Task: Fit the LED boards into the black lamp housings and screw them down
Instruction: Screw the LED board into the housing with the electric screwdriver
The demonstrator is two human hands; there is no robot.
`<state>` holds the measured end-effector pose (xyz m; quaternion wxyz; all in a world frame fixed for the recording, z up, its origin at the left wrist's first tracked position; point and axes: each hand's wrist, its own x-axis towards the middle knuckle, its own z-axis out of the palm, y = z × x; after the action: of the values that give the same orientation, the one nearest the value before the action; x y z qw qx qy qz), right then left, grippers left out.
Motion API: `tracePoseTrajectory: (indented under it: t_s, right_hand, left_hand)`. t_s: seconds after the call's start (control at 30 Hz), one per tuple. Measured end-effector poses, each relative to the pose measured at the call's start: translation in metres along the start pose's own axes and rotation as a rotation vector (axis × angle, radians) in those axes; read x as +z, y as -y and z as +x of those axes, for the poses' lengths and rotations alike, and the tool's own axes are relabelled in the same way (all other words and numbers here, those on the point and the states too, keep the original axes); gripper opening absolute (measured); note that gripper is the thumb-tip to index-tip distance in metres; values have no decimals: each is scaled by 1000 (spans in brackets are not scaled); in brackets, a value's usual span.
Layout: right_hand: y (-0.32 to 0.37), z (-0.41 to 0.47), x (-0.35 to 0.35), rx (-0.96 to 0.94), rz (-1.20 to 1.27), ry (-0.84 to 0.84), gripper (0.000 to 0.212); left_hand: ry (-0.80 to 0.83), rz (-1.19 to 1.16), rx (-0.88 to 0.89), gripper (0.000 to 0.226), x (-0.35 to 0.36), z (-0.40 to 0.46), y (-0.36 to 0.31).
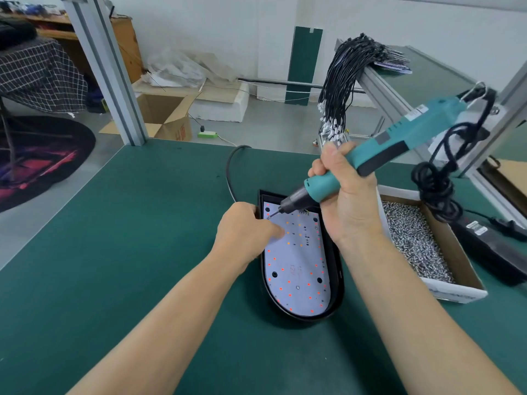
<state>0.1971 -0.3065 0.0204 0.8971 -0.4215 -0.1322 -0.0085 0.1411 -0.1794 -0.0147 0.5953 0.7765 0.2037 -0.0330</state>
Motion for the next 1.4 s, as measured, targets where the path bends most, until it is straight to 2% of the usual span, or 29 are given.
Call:
tracePoseTrajectory:
  t_s: [0.1,0.2,0.33,0.47,0.53,0.6,0.67,0.73,0.8,0.87,0.93,1.03,1.23,1.33,1.4]
  right_hand:
    - [5,4,-2,83,-16,208,33]
    - [11,8,-9,195,8,356,52]
    - [15,11,-19,246,35,468,42]
    - [25,18,-20,283,-66,691,28]
    - [27,23,-15,309,-95,741,26]
    - [25,26,-9,308,-62,696,30]
    - [25,28,-7,291,79,577,38]
    - [30,30,-9,263,239,401,41]
    - [39,34,-14,270,252,214,43]
    - [47,37,-21,327,97,30,47]
    - [52,40,-31,398,-198,-122,48]
    - [50,32,-47,481,-664,-228,39]
    - [17,-1,-57,465,-1555,25,47]
    - [6,-12,-51,475,-1753,48,43]
    - [3,-13,-50,458,-1941,66,51]
  left_hand:
    - [-2,-21,-7,46,-1,0,0]
    - [3,-34,-14,43,-3,0,2]
    - [4,-42,-16,40,-2,-1,2]
    - [9,-49,-24,44,-3,-1,-1]
    - [1,-53,-22,41,-2,-1,0]
    - [-4,-74,-21,46,-2,-1,1]
    - [1,-101,-23,46,-3,-2,2]
    - [9,-127,-28,29,-4,-2,5]
    - [9,-148,-37,15,-5,-1,9]
    - [17,-181,-41,11,-7,-1,13]
    - [30,-232,-55,11,-10,-3,15]
    - [45,-313,-80,14,-17,-7,19]
    - [69,-413,-83,21,-22,-11,20]
    - [60,-450,-80,21,-23,-12,21]
    - [50,-448,-76,20,-23,-13,22]
